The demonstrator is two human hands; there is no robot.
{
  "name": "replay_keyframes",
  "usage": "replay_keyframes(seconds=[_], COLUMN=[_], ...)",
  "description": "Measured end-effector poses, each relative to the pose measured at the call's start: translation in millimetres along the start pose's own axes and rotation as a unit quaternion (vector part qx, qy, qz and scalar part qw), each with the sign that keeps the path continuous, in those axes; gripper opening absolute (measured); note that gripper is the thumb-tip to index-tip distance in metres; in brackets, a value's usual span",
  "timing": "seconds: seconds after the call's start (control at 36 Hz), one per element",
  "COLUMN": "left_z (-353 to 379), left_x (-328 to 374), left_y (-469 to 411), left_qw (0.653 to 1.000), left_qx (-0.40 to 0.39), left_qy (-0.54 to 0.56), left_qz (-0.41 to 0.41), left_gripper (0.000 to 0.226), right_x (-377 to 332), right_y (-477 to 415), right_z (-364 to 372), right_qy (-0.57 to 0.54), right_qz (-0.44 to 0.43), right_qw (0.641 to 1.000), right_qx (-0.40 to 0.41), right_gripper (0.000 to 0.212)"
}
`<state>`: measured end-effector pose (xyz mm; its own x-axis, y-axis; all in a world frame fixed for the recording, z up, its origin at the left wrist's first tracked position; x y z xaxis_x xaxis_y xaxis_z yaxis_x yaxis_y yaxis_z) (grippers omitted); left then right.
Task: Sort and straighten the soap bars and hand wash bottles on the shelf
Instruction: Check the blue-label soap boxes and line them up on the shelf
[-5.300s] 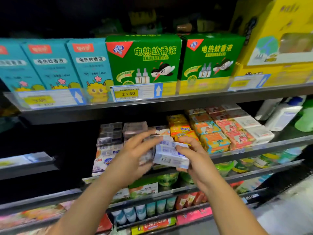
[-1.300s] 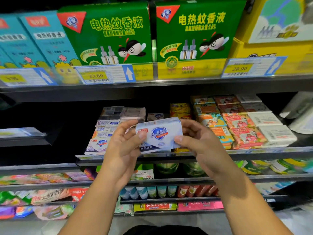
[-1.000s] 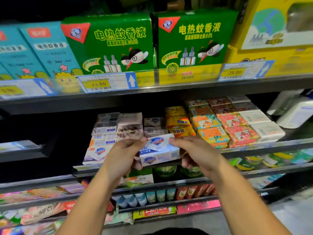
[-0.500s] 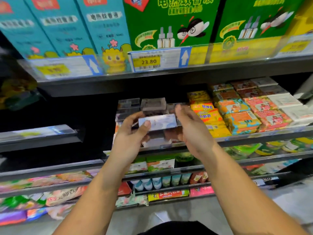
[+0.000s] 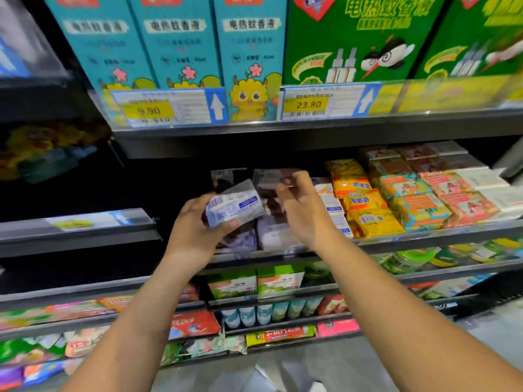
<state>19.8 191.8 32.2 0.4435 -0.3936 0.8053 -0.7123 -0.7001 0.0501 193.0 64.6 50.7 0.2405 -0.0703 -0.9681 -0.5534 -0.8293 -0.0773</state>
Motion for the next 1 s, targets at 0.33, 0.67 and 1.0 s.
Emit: replay_keyframes(seconds=[0.33, 0.67, 1.0], left_z=[-6.5, 0.0, 6.0], left_x=[-47.3, -49.0, -38.3], left_y=[-59.8, -129.1, -143.4], left_qw=[0.988, 0.992, 0.995], left_qx=[0.150, 0.125, 0.088], left_qy=[0.016, 0.006, -0.044], left_qz=[-0.018, 0.000, 0.031], left_gripper=[0.064, 0.054, 0.037], right_x=[41.4, 41.9, 44.6], right_y=[-44.6, -47.8, -46.8], right_z=[34.3, 32.9, 31.5], right_qy=[0.547, 0.527, 0.501], right_qz=[0.073, 0.028, 0.033], right_qw=[0.823, 0.842, 0.859], right_qx=[-0.137, -0.108, -0.102], right_gripper=[0.074, 0.091, 0.079])
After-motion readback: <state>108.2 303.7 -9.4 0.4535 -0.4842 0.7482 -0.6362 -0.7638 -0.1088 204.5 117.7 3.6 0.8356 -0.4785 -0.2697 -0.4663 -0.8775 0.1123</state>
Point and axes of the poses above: each hand's wrist, its own y-axis away from the middle knuckle, its own z-axis out of the palm, x = y × z, the point moved 8 cm from there along -y, towards the middle knuckle, and after that the axes turned 11 degrees about -x, right-handed, at the moved point
